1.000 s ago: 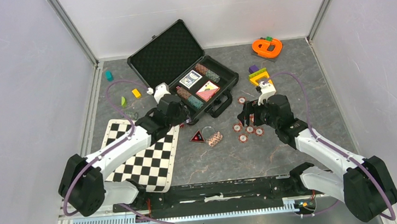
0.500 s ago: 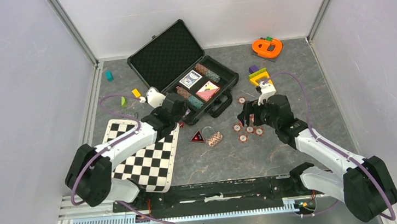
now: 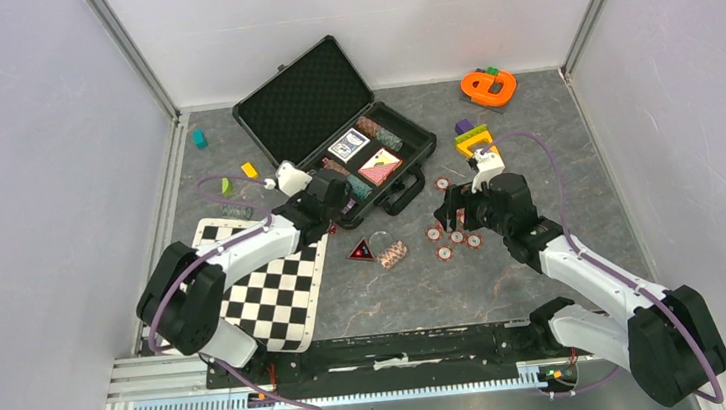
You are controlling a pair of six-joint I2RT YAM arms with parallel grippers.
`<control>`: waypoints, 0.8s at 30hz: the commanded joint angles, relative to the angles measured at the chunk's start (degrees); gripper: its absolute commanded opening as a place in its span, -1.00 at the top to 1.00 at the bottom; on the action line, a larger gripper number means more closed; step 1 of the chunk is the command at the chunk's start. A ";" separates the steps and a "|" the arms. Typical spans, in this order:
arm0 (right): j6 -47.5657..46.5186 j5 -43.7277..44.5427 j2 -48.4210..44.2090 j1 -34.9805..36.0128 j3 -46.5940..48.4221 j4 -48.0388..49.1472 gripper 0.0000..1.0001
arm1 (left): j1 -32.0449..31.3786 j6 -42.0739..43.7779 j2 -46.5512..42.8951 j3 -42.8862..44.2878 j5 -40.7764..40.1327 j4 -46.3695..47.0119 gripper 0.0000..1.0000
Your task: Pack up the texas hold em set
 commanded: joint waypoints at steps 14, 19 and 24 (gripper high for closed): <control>-0.48 -0.11 -0.79 0.28 0.53 1.77 -0.81 | 3.17 -1.02 4.82 8.29 17.59 -4.04 0.18; -0.55 0.02 -1.55 0.23 0.43 1.70 -0.81 | 4.08 2.53 5.43 9.10 19.28 -3.93 -0.45; -0.55 -0.06 -1.42 0.26 0.51 1.61 -0.80 | 4.22 5.53 4.04 9.68 19.17 -4.75 -0.64</control>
